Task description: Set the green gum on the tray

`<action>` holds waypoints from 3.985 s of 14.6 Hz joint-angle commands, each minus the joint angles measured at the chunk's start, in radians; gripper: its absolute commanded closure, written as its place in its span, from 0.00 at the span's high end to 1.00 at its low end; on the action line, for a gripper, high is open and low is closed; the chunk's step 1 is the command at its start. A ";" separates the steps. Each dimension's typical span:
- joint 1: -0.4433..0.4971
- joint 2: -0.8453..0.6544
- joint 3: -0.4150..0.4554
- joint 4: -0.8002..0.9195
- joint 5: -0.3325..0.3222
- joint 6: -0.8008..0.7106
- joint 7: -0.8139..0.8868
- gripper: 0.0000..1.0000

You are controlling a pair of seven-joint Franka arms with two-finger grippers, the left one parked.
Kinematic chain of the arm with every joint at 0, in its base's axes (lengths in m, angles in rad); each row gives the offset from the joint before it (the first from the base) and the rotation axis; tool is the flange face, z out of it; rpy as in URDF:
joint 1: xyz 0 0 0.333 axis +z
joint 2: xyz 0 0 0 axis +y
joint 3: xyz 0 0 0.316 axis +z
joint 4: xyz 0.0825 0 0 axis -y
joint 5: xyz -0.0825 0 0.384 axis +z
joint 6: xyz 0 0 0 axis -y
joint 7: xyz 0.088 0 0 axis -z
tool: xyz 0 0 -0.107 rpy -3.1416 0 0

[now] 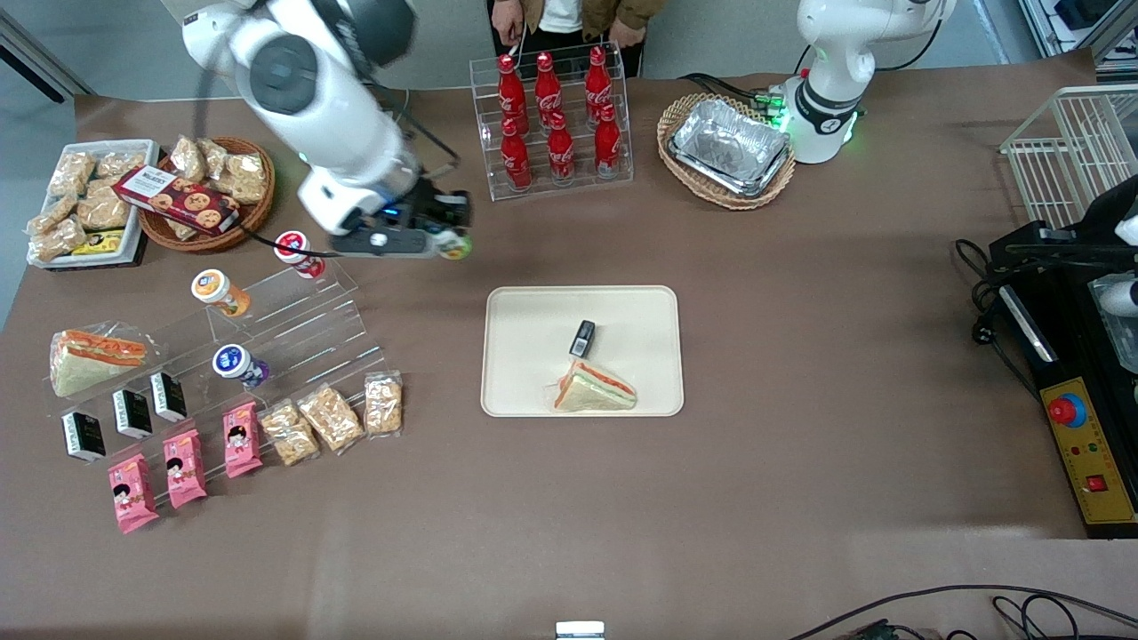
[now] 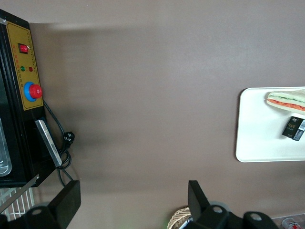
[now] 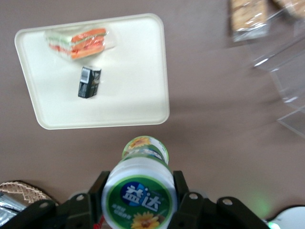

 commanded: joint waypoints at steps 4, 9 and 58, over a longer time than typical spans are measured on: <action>0.121 0.158 -0.004 -0.161 -0.035 0.411 0.075 0.16; 0.148 0.331 -0.005 -0.168 -0.134 0.528 0.106 0.17; -0.092 -0.076 -0.428 0.208 -0.153 -0.300 -0.581 1.00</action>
